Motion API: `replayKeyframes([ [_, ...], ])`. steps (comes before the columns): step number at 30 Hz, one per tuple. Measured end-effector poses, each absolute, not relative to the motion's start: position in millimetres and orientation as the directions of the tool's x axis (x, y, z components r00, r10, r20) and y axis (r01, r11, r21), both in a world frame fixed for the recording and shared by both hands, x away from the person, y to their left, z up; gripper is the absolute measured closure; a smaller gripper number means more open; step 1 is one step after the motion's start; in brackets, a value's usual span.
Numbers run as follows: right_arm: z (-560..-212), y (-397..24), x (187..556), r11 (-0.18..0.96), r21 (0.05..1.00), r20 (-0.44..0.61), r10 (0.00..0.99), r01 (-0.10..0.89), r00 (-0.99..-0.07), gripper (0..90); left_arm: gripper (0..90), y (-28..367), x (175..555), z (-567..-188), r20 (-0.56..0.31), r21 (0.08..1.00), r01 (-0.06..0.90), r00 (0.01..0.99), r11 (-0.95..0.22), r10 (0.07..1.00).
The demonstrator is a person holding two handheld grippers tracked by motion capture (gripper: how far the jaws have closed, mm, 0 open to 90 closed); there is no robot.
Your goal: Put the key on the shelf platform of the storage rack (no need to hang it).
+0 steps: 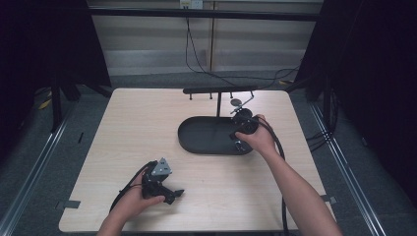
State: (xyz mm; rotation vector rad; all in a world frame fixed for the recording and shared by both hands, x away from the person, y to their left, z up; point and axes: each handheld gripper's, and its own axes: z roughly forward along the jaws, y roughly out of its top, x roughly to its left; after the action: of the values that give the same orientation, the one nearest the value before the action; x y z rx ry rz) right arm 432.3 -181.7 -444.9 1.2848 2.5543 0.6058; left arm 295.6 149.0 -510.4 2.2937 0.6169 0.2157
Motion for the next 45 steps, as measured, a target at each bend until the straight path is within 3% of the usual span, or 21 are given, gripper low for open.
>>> replayKeyframes([
  [14,-438.7,-184.1,421.0,0.534,0.451,0.028,0.793,0.715,-0.609,34.5,0.0,149.1,295.6,-510.3,-0.027,0.700,0.367,0.871,-0.613,0.491],
  [45,-425.0,-204.3,374.7,0.569,0.465,0.040,0.752,0.678,-0.658,33.6,0.0,148.7,295.3,-510.6,-0.031,0.704,0.371,0.868,-0.606,0.495],
])
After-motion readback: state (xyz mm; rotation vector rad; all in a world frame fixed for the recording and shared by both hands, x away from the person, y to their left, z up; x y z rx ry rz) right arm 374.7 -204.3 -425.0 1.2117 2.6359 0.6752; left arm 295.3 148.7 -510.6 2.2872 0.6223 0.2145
